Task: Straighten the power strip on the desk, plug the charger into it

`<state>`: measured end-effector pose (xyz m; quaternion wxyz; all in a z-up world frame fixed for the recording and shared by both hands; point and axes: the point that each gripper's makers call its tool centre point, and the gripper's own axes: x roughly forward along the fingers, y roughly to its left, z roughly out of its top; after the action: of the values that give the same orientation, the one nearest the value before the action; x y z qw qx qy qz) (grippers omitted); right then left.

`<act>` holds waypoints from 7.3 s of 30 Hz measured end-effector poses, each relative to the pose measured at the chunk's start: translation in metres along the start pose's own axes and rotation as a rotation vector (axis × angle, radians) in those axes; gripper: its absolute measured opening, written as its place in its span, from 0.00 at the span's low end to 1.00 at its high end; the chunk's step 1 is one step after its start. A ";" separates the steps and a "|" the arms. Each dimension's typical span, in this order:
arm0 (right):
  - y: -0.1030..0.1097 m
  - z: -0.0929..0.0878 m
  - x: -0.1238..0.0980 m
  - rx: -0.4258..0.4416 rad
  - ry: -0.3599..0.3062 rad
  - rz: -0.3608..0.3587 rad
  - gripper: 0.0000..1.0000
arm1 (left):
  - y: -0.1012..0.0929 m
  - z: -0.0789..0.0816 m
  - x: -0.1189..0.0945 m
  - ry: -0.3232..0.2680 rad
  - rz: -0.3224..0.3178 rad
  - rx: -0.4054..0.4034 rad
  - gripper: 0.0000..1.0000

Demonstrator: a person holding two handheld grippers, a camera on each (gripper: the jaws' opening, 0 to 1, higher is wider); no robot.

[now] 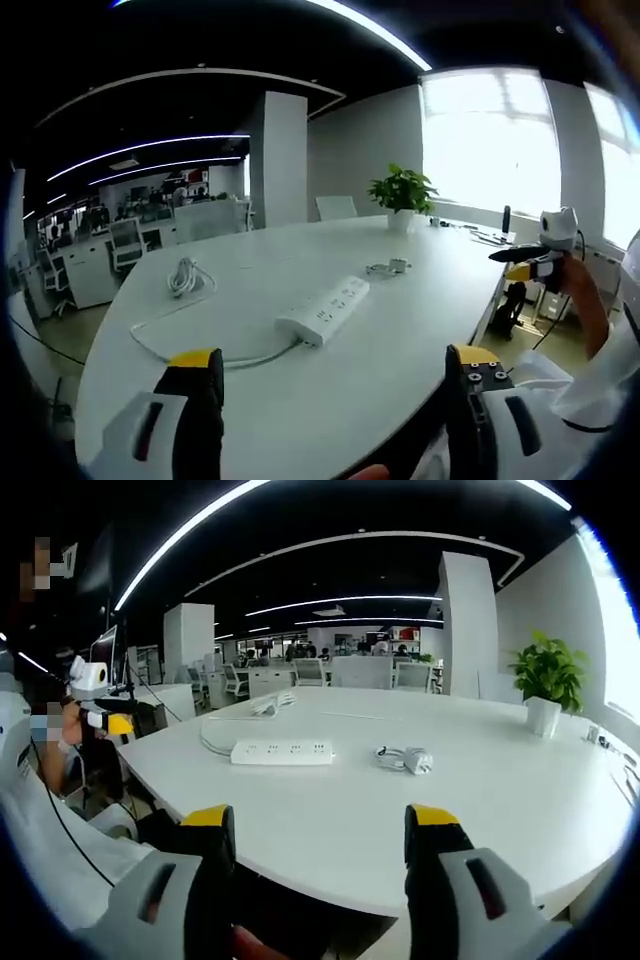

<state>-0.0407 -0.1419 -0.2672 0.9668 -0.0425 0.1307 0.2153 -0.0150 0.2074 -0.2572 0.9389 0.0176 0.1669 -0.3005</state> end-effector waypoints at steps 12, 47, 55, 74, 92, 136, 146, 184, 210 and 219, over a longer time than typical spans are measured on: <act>0.007 0.003 0.003 -0.015 -0.006 0.018 0.67 | 0.000 0.001 -0.002 -0.010 0.004 0.005 0.93; 0.036 0.006 0.035 -0.079 0.025 0.144 0.71 | -0.007 -0.001 0.030 0.012 -0.072 0.086 0.96; 0.045 0.005 0.044 -0.083 0.038 0.180 0.70 | 0.004 -0.005 0.059 0.034 -0.122 0.084 0.96; 0.057 0.006 0.054 -0.080 0.046 0.221 0.70 | 0.025 -0.015 0.138 0.005 -0.218 0.113 0.96; 0.054 -0.002 0.056 -0.055 0.060 0.225 0.69 | 0.028 -0.030 0.199 0.044 -0.290 0.158 0.96; 0.030 0.005 0.077 -0.047 0.081 0.219 0.63 | 0.035 -0.048 0.245 0.091 -0.356 0.165 0.80; -0.036 0.011 0.090 -0.078 0.128 0.102 0.56 | 0.033 -0.047 0.244 0.084 -0.354 0.164 0.80; -0.169 -0.014 0.226 -0.187 0.544 0.018 0.47 | 0.035 -0.045 0.242 0.085 -0.353 0.145 0.80; -0.006 0.013 0.297 -0.682 0.536 0.651 0.58 | 0.036 -0.045 0.243 0.087 -0.355 0.143 0.80; 0.010 0.000 0.311 -0.798 0.649 0.749 0.62 | 0.036 -0.045 0.242 0.087 -0.355 0.143 0.80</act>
<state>0.2267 -0.0070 -0.3522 0.6470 -0.4141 0.3327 0.5470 0.1764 0.1073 -0.3809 0.8593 0.0676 0.1863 -0.4715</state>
